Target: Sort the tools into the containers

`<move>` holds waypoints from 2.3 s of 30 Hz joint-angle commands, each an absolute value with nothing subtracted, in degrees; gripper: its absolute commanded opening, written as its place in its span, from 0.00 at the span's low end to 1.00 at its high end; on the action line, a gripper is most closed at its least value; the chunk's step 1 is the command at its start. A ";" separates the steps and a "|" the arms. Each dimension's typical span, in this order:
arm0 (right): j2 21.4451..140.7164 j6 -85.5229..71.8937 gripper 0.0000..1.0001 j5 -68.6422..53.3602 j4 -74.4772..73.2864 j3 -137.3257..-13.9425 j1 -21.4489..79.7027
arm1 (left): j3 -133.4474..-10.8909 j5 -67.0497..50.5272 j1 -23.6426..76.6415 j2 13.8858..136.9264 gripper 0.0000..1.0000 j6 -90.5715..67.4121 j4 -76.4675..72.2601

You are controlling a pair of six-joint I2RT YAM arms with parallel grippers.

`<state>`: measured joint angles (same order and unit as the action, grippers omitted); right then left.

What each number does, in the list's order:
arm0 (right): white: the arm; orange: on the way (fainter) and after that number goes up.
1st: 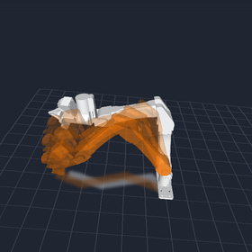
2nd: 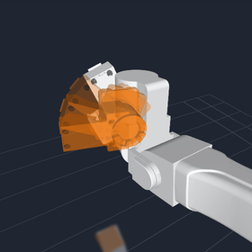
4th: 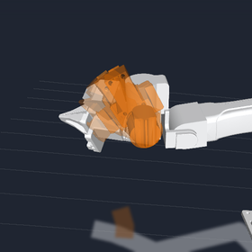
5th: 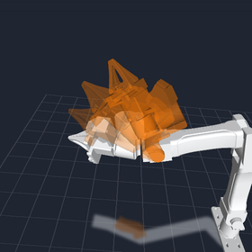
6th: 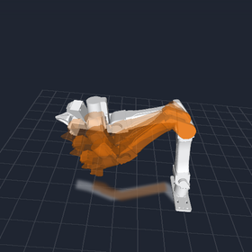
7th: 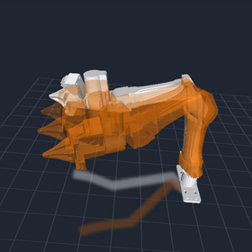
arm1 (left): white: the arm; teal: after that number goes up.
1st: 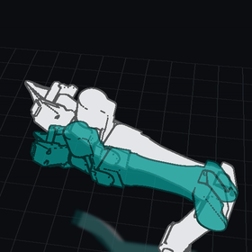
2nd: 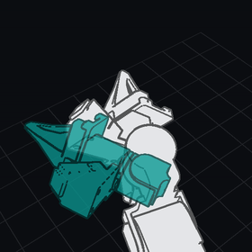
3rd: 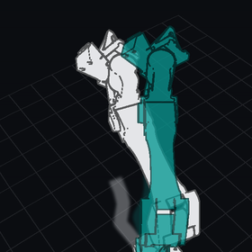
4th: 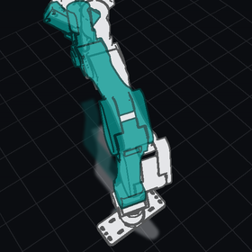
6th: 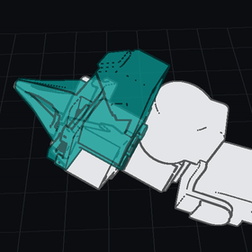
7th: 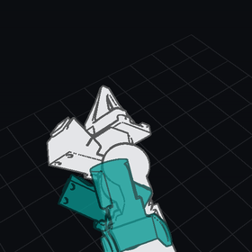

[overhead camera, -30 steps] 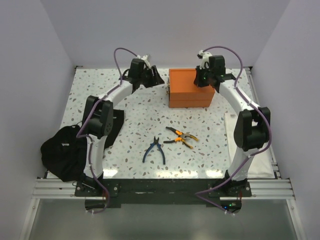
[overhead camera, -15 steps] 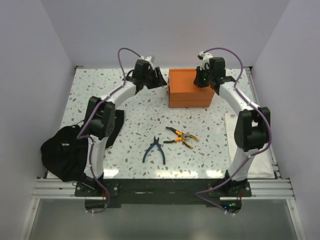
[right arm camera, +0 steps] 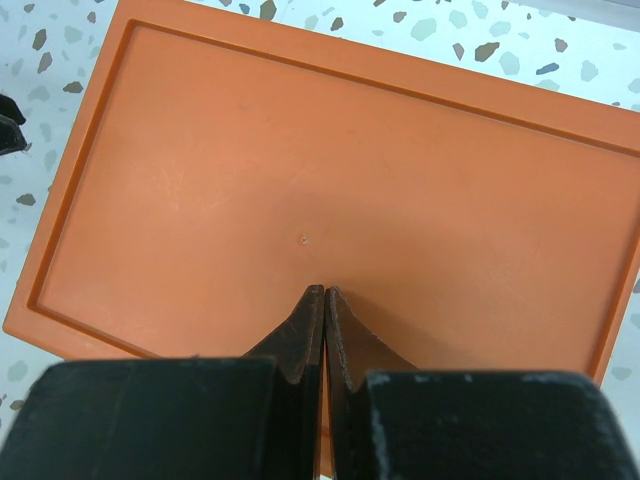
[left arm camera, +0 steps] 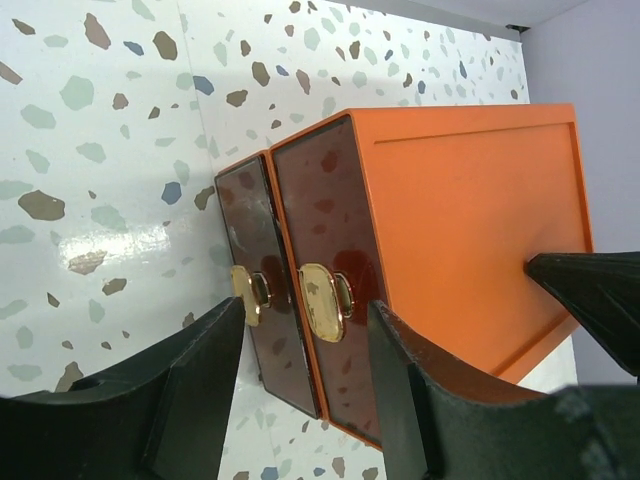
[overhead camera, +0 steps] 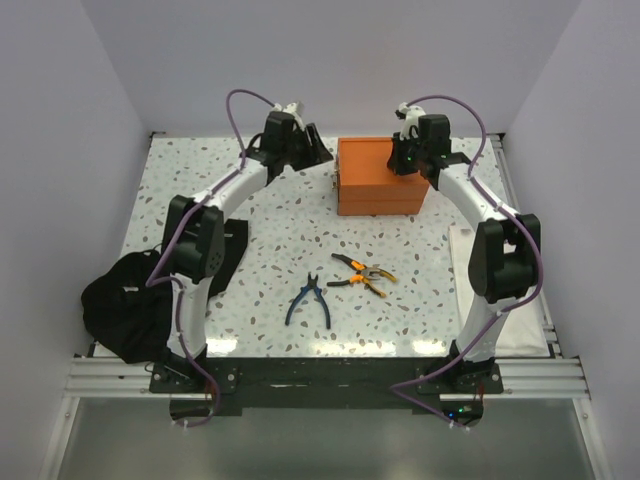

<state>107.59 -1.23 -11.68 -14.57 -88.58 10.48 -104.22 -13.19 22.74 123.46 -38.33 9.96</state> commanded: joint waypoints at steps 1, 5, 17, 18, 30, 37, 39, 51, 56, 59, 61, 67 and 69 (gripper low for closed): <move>108.98 -0.53 0.00 -10.46 -18.28 -86.92 10.37 | -105.73 -12.92 23.55 123.74 0.57 -39.29 8.00; 108.90 -0.35 0.00 -10.20 -18.28 -86.40 10.37 | -106.35 -12.92 24.17 125.51 0.57 -38.94 6.95; 109.77 -0.44 0.00 -9.49 -18.19 -86.66 10.28 | -103.28 -0.10 23.12 124.72 0.59 -35.42 19.85; 109.78 -0.27 0.00 -9.41 -18.19 -86.75 10.37 | -102.23 -0.18 22.33 123.76 0.59 -35.51 20.21; 109.34 -0.35 0.00 -8.96 -17.93 -85.17 10.37 | -93.96 -0.97 11.87 114.35 0.58 -32.25 22.33; 109.16 -0.35 0.00 -8.79 -17.67 -84.82 10.37 | -91.41 -0.79 11.34 111.28 0.59 -32.78 19.78; 108.90 -0.26 0.00 -8.70 -17.49 -84.55 10.28 | -91.40 -4.65 11.42 109.61 0.59 -32.00 16.62; 107.58 2.46 0.00 -7.73 -16.96 -82.00 10.37 | -80.62 -13.97 16.69 87.11 0.61 -11.30 15.97; 108.45 3.95 0.00 -7.30 -18.28 -82.62 10.46 | -69.72 -13.44 27.05 84.56 0.56 -4.31 30.39; 109.42 4.66 0.00 -6.94 -19.25 -83.14 10.37 | -61.02 -12.40 32.77 82.18 0.56 -4.30 31.46; 109.77 4.83 0.00 -6.86 -19.60 -83.23 10.37 | -55.39 -10.99 36.38 80.16 0.56 -5.71 29.89; 110.21 4.57 0.00 -6.77 -19.51 -82.79 10.37 | -50.97 -4.95 43.58 79.18 0.61 -6.85 27.16; 110.13 4.22 0.00 -6.94 -19.25 -82.71 10.46 | -52.38 -4.57 44.29 81.99 0.62 -7.12 27.33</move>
